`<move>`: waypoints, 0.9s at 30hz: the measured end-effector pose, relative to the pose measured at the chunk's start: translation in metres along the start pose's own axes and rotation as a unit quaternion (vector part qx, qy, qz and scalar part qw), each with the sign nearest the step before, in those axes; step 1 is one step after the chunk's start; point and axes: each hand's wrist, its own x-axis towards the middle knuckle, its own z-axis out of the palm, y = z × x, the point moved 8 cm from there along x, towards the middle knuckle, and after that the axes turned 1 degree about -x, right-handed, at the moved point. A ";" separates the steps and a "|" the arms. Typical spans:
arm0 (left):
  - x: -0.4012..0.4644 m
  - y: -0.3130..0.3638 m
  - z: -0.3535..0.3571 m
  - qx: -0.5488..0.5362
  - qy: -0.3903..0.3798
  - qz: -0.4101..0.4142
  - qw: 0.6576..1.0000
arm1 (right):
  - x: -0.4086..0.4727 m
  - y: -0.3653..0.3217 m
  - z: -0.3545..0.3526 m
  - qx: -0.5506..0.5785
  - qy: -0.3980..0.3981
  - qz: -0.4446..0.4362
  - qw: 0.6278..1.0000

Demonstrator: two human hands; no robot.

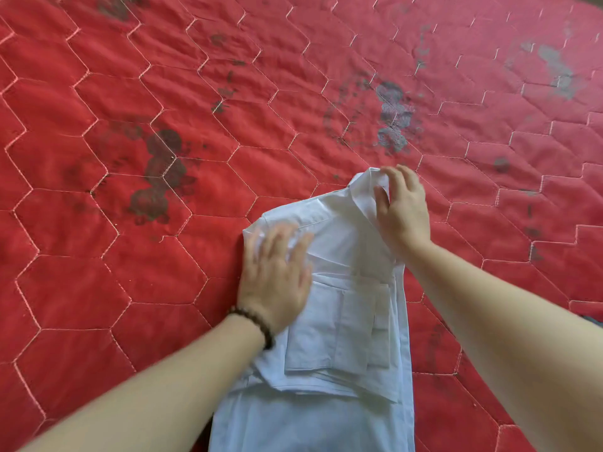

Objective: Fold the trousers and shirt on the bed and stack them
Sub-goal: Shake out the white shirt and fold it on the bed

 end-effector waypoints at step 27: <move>0.019 0.000 0.046 0.110 -0.125 0.075 0.983 | -0.039 -0.002 0.055 -0.260 -0.117 -0.133 0.949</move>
